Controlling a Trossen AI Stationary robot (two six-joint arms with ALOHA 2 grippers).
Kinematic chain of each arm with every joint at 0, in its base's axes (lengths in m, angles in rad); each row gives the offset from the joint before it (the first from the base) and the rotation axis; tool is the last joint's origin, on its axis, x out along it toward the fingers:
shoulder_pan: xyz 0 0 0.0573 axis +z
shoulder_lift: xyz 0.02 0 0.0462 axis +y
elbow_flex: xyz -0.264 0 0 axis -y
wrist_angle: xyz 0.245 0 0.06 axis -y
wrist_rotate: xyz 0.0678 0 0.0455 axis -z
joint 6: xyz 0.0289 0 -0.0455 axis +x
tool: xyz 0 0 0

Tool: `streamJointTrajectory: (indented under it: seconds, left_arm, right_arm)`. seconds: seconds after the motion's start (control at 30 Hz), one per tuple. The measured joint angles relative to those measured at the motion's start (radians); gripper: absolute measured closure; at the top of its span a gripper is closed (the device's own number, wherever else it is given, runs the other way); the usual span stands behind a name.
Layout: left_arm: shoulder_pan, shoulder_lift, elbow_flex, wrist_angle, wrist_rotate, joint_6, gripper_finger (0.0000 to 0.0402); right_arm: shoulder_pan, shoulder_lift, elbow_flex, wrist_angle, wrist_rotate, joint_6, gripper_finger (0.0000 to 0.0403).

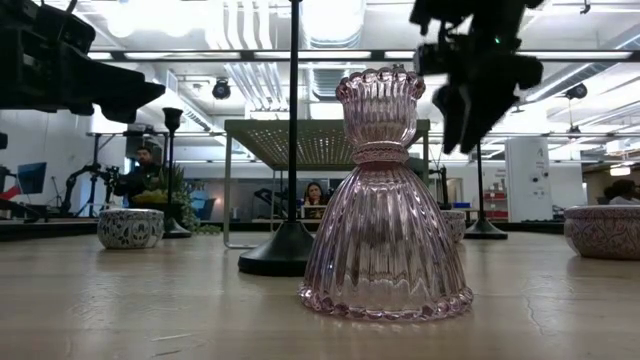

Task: Pick & Place candle stick holders
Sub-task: Put the red and white scented candle on the shelf

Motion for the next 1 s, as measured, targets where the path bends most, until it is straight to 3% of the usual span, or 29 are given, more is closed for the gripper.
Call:
streamJointTrajectory:
  seconds: [0.4, 0.73, 1.0]
  left_arm:
    - [0.0, 0.0, 0.0, 0.0, 0.0, 0.0, 0.0165]
    - [0.0, 0.0, 0.0, 0.0, 0.0, 0.0, 0.0165]
    - [0.0, 0.0, 0.0, 0.0, 0.0, 0.0, 0.0165]
  right_arm:
    - [-0.006, -0.069, -0.247, 0.367, -0.008, 0.005, 0.0085]
    - [-0.028, 0.018, -0.257, 0.396, -0.002, -0.037, 0.0038]
    - [-0.058, 0.077, -0.24, 0.433, 0.013, -0.114, 0.0033]
